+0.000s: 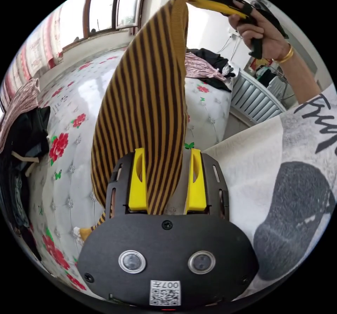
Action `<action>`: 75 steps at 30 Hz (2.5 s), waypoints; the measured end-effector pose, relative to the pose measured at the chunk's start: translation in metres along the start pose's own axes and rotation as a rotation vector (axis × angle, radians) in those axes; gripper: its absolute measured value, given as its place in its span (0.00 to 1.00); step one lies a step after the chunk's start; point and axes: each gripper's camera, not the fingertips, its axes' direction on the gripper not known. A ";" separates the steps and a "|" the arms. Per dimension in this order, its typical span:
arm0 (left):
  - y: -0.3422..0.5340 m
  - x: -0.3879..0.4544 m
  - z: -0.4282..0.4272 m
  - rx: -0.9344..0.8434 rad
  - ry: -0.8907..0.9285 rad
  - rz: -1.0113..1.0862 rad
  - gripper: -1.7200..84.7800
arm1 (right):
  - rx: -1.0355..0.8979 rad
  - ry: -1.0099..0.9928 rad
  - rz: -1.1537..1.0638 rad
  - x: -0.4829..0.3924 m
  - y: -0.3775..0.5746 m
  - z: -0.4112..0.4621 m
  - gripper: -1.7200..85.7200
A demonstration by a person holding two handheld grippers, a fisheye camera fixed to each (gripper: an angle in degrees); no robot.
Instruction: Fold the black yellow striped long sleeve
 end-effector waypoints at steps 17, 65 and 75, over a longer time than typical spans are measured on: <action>0.031 -0.025 -0.198 0.215 -0.388 -0.268 0.02 | 0.068 0.118 -0.013 -0.045 0.028 -0.090 0.05; 0.123 -0.286 -0.097 -0.360 -0.284 -0.909 0.07 | -0.750 0.400 0.112 0.238 0.202 0.290 0.03; 0.111 -0.301 -0.110 -0.404 -0.279 -0.885 0.02 | -0.275 0.557 0.167 0.332 0.070 0.144 0.02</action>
